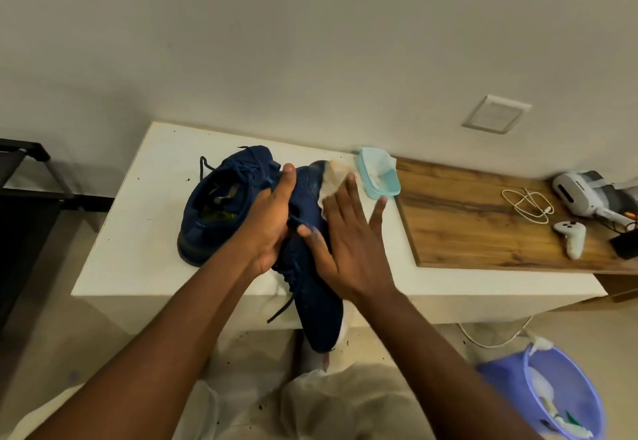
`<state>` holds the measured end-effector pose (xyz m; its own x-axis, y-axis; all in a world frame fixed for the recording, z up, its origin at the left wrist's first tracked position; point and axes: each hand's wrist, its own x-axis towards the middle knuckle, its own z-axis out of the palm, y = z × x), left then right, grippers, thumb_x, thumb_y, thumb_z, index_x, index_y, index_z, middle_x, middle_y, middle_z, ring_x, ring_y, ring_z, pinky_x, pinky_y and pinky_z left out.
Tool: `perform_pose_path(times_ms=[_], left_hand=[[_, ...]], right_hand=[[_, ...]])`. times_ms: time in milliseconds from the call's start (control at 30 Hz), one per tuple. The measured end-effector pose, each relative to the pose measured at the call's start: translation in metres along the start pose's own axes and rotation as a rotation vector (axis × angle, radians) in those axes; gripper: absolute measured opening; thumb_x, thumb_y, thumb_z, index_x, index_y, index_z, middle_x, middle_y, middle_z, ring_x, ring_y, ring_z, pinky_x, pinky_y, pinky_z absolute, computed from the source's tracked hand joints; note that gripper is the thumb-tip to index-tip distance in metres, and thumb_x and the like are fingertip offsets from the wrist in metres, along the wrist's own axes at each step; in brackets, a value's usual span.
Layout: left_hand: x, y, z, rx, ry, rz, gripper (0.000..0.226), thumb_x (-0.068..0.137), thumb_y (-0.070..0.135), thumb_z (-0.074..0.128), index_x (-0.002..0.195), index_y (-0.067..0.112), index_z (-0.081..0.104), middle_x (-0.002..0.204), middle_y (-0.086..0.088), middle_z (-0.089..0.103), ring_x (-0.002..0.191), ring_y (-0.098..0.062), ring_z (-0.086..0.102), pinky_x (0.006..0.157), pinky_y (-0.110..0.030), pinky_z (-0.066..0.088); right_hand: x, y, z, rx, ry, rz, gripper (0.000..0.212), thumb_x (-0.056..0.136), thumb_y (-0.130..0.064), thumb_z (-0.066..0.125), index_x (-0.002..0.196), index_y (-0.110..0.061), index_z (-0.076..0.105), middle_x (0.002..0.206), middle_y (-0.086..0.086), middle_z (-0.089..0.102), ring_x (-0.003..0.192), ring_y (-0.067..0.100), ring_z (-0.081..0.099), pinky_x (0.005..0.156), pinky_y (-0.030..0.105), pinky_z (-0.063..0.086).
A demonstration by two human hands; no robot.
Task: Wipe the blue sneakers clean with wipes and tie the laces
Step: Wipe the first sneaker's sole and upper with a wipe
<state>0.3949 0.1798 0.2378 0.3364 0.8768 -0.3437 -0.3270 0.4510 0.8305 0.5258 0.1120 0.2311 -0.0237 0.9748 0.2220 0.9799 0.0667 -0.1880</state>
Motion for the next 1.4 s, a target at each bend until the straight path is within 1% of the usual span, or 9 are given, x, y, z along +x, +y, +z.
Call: perform_pose_path(times_ms=[133,233,367,700,833,1000,1233,1300,1400], left_hand=[[0.000,0.000,-0.004,0.002,0.008,-0.016,0.054,0.101,0.058,0.045,0.109,0.014,0.074,0.097,-0.007,0.079,0.091,-0.019,0.076,0.070,-0.031,0.060],[0.001,0.001,-0.010,-0.037,0.060,-0.020,0.054,0.100,0.060,0.045,0.108,0.016,0.075,0.103,-0.008,0.078,0.096,-0.022,0.076,0.084,-0.038,0.060],[0.006,0.000,-0.017,-0.070,0.108,-0.073,0.062,0.097,0.066,0.047,0.120,0.013,0.070,0.110,-0.010,0.077,0.102,-0.024,0.075,0.092,-0.042,0.058],[0.003,-0.001,-0.012,-0.075,0.064,-0.052,0.056,0.101,0.060,0.043,0.118,0.016,0.073,0.109,-0.010,0.077,0.102,-0.023,0.075,0.086,-0.039,0.060],[0.006,0.000,-0.021,-0.136,0.133,-0.099,0.061,0.097,0.065,0.046,0.119,0.014,0.071,0.111,-0.010,0.077,0.099,-0.024,0.075,0.087,-0.039,0.060],[0.005,0.000,-0.024,-0.112,0.146,-0.115,0.056,0.096,0.068,0.045,0.106,0.020,0.072,0.095,-0.003,0.080,0.082,-0.015,0.077,0.068,-0.030,0.060],[-0.002,0.001,-0.021,-0.072,0.080,-0.092,0.054,0.100,0.064,0.041,0.111,0.023,0.074,0.107,-0.003,0.078,0.096,-0.019,0.076,0.081,-0.034,0.058],[-0.002,0.002,-0.021,-0.082,0.104,-0.074,0.051,0.100,0.062,0.042,0.108,0.024,0.074,0.106,-0.002,0.078,0.095,-0.018,0.076,0.077,-0.033,0.059],[0.000,0.003,-0.023,-0.125,0.128,-0.105,0.055,0.098,0.065,0.044,0.108,0.020,0.075,0.102,-0.006,0.079,0.085,-0.019,0.077,0.064,-0.031,0.061]], right_hand=[[0.040,0.001,-0.017,-0.027,-0.054,-0.108,0.074,0.100,-0.064,0.012,0.160,-0.022,0.002,0.167,-0.004,-0.007,0.151,0.008,-0.020,0.119,0.058,-0.015],[-0.001,0.005,-0.003,-0.066,-0.129,-0.177,0.075,0.100,-0.063,0.016,0.160,-0.021,0.000,0.167,-0.001,-0.010,0.152,0.012,-0.017,0.118,0.059,-0.015],[-0.061,0.022,0.022,-0.104,-0.240,-0.131,0.074,0.100,-0.067,0.011,0.159,-0.023,0.014,0.168,0.000,0.008,0.153,0.010,-0.012,0.119,0.060,-0.011],[0.047,-0.005,-0.004,0.092,-0.103,-0.100,0.077,0.098,-0.067,0.011,0.160,-0.023,0.000,0.167,-0.006,-0.009,0.150,0.007,-0.019,0.121,0.057,-0.008],[-0.010,-0.002,0.015,0.056,-0.119,-0.120,0.072,0.102,-0.062,0.020,0.160,-0.022,0.009,0.168,-0.004,0.000,0.152,0.010,-0.013,0.120,0.060,-0.004],[-0.051,0.009,0.021,0.047,-0.187,-0.076,0.070,0.100,-0.066,0.011,0.154,-0.024,0.028,0.165,-0.003,0.020,0.154,0.011,-0.004,0.121,0.059,-0.003],[0.007,-0.019,0.007,0.108,-0.118,-0.109,0.074,0.100,-0.065,0.011,0.160,-0.022,0.006,0.167,-0.003,-0.002,0.151,0.006,-0.017,0.120,0.056,-0.013],[0.011,-0.027,0.007,0.139,-0.108,-0.101,0.072,0.101,-0.063,0.015,0.160,-0.023,0.005,0.167,-0.003,-0.001,0.151,0.006,-0.014,0.122,0.054,-0.010],[-0.027,-0.035,0.012,0.219,-0.130,-0.099,0.066,0.103,-0.060,0.025,0.158,-0.025,0.017,0.166,-0.005,0.016,0.153,0.006,0.000,0.123,0.053,0.000]])
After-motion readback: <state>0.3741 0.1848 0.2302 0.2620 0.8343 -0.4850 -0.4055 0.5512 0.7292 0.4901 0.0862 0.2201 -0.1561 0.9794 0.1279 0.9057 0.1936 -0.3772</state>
